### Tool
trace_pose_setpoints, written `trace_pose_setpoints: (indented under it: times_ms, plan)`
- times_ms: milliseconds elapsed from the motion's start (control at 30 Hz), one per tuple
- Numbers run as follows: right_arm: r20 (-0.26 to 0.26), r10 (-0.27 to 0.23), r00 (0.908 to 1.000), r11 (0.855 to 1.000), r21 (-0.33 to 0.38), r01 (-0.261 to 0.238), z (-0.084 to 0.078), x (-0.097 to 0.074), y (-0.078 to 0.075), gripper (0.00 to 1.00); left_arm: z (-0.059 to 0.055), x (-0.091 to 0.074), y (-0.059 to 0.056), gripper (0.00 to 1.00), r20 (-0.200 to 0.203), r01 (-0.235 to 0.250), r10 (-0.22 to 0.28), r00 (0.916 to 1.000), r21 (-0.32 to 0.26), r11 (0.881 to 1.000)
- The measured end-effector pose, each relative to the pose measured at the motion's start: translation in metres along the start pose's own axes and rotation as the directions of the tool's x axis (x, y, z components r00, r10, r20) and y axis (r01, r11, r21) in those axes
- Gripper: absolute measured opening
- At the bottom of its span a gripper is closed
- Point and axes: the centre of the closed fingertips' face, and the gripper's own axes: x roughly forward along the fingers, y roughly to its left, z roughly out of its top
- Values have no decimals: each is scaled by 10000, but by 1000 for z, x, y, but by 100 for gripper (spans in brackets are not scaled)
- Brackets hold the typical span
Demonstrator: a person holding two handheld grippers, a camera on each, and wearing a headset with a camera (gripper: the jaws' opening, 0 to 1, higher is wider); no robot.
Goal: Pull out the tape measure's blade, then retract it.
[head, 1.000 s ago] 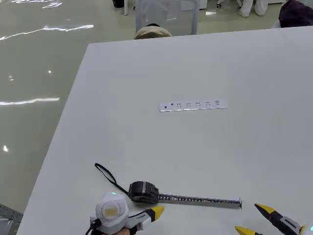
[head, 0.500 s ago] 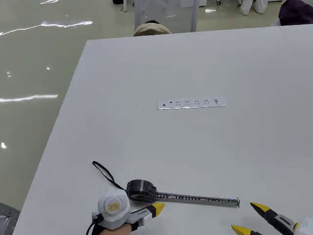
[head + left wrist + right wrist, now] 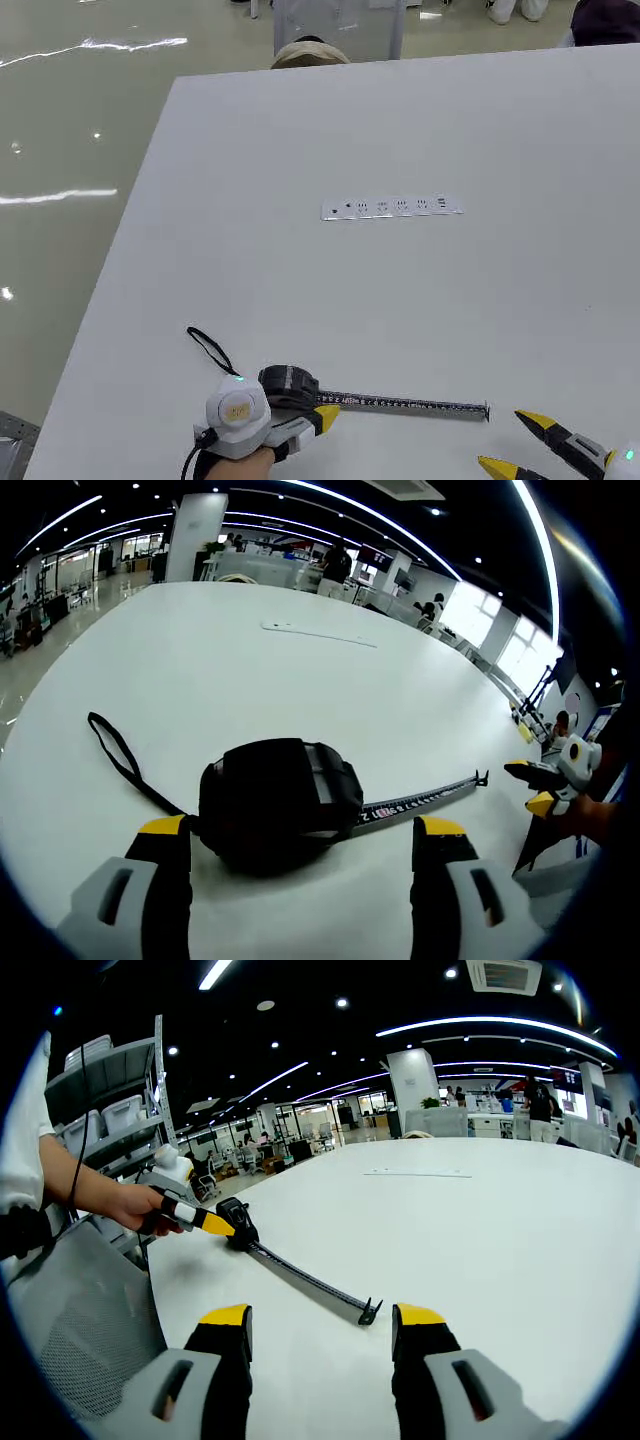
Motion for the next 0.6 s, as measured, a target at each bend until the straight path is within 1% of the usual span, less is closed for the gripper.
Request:
trace_pose_setpoints:
  times_ms: [67, 167, 333, 400, 533, 600]
  plan:
    - [-14, -4, 10000, 10000, -6, 4, 0, 0, -1, 56, 0, 0, 0, 90, -34, -34, 34, 10000, 44, 10000]
    - [73, 3, 10000, 10000, 40, -3, 2, 0, -2, 56, -1, 2, 0, 89, -92, -68, 67, 9999, -112, 9999]
    - [31, 11, 10000, 10000, 8, -11, 2, 1, -5, 56, -1, 4, 2, 88, -47, -206, 205, 9998, -279, 9994]
    - [25, 16, 10000, 10000, 13, -16, 2, 2, -6, 56, 0, 5, 3, 88, -63, -272, 270, 9996, -261, 9993]
    - [64, 24, 10000, 10000, 72, -24, 3, 3, -6, 56, 1, 6, 3, 87, -76, -322, 319, 9995, -456, 9984]
    - [66, 35, 10000, 10000, 59, -35, 4, 4, -7, 55, 2, 7, 3, 86, -17, -331, 330, 9995, -588, 9977]
